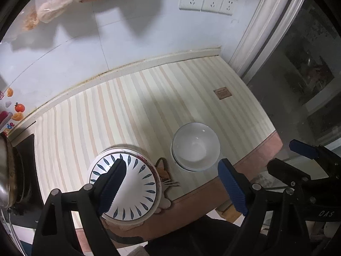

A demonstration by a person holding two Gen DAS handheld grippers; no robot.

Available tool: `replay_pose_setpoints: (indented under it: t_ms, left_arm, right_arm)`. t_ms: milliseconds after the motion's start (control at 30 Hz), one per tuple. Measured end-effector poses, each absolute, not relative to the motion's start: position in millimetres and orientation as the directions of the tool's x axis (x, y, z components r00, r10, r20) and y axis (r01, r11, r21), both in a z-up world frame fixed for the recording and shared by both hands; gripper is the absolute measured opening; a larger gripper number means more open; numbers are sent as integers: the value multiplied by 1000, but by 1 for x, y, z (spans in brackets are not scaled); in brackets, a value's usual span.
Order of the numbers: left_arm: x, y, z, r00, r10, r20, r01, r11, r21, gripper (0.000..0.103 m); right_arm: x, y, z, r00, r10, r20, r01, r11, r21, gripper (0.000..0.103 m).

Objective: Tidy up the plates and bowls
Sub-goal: 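Open both grippers and move them to the nested bowl stack, then grasp the nested bowl stack rim with both grippers and lift it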

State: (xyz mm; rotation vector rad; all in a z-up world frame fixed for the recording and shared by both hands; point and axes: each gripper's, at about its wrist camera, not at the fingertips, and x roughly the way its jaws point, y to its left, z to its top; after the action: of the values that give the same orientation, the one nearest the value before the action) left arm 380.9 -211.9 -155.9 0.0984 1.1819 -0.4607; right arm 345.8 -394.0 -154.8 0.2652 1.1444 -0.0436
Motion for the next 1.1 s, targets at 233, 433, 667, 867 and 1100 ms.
replay_pose_setpoints:
  t_ms: [233, 433, 667, 867, 1100]
  left_arm:
    - [371, -202, -140, 314, -327, -891, 391, 900, -193, 97]
    - [373, -200, -141, 320, -344, -882, 388, 897, -209, 99]
    - [393, -207, -171, 257, -375, -891, 398, 881, -256, 99]
    - [434, -220, -236, 143, -364, -920, 356, 887, -295, 99]
    - [479, -238, -317, -61, -400, -914, 250, 881, -402, 99]
  right_arm:
    - [327, -384, -123, 461, 72, -884, 169, 971, 167, 96]
    - [325, -384, -123, 460, 82, -884, 173, 968, 180, 97]
    - [337, -393, -142, 457, 120, -881, 174, 960, 221, 99]
    - [363, -423, -208, 401, 346, -848, 190, 874, 447, 99]
    - [393, -455, -320, 297, 535, -791, 286, 740, 609, 99]
